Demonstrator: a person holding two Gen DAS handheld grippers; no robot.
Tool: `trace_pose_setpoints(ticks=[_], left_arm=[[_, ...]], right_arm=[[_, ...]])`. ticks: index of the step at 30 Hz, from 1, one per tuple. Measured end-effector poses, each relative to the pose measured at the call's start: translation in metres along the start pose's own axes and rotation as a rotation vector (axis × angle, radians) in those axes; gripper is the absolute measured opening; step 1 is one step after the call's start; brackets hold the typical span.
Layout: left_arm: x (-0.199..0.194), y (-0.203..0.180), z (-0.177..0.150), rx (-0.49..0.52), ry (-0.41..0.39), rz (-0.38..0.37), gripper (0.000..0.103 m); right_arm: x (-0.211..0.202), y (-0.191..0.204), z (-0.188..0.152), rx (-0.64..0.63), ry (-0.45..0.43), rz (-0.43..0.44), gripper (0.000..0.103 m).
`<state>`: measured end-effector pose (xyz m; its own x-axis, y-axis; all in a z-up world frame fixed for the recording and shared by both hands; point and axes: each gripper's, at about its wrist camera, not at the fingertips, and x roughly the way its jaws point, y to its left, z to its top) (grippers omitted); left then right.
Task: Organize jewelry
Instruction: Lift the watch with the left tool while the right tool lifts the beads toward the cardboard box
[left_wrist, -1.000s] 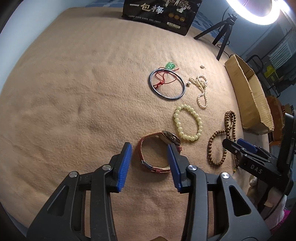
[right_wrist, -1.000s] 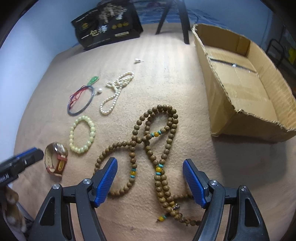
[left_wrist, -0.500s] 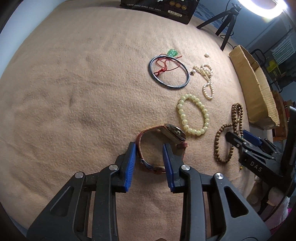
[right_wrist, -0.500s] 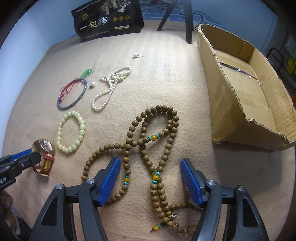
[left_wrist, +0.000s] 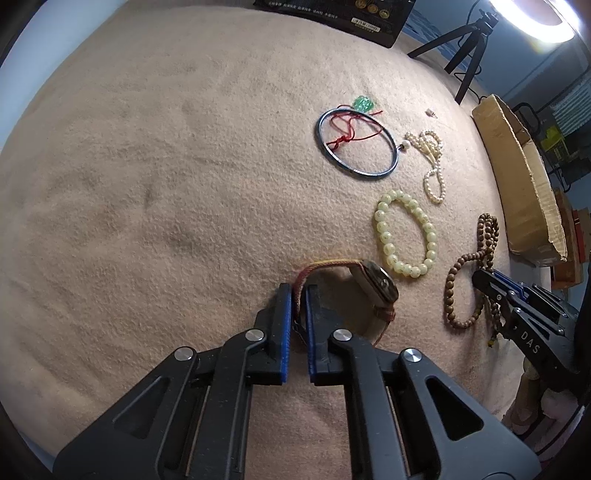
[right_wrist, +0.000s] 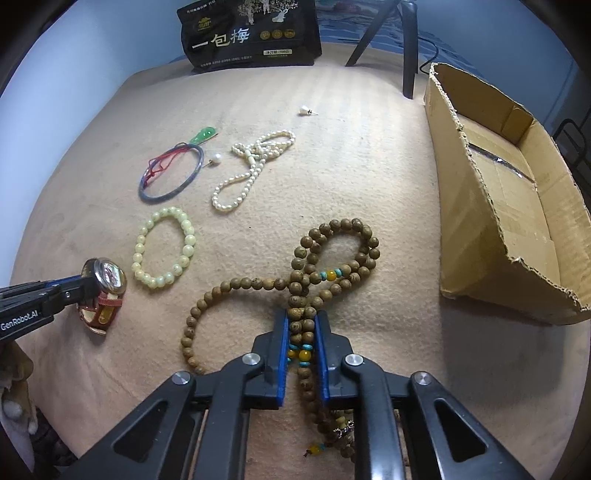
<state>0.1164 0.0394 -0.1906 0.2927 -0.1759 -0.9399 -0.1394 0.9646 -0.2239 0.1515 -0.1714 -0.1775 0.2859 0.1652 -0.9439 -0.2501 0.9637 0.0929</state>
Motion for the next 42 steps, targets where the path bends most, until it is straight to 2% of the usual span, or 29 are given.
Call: trace_pose_setpoints(ticks=[3,9,20,26,32,37,39,40,42], left_arm=[[-0.007,-0.001,0.0,0.002,-0.019,0.001,0.004],[-0.017,-0.006,0.001,0.011,-0.056,0.009,0.004],[-0.045,-0.021,-0.002,0.054,-0.139,0.003,0.004],[-0.047,-0.021,-0.003,0.054,-0.151,0.009,0.004],[-0.052,-0.018,-0.005,0.047,-0.163,-0.003,0.004],[-0.055,-0.017,-0.004,0.042,-0.176,-0.004,0.004],[-0.056,-0.016,-0.004,0.038,-0.18,-0.008,0.004],[-0.057,-0.016,-0.003,0.036,-0.182,-0.008,0.004],[-0.057,-0.015,-0.002,0.034,-0.183,-0.011,0.004]], right_arm=[[-0.006,-0.008,-0.001,0.031,-0.01,0.041,0.011],[-0.024,-0.017,-0.001,0.04,-0.056,0.069,0.011],[-0.058,-0.019,-0.006,0.017,-0.133,0.073,0.011],[-0.045,-0.022,-0.012,0.005,-0.1,0.046,0.011],[-0.047,-0.025,-0.011,-0.005,-0.11,0.044,0.011],[-0.022,-0.025,-0.011,-0.028,-0.03,0.057,0.012],[-0.014,-0.023,-0.01,-0.044,-0.003,0.047,0.024],[-0.012,-0.022,-0.01,-0.054,0.003,0.054,0.034],[-0.006,-0.017,-0.009,-0.093,0.017,0.043,0.042]])
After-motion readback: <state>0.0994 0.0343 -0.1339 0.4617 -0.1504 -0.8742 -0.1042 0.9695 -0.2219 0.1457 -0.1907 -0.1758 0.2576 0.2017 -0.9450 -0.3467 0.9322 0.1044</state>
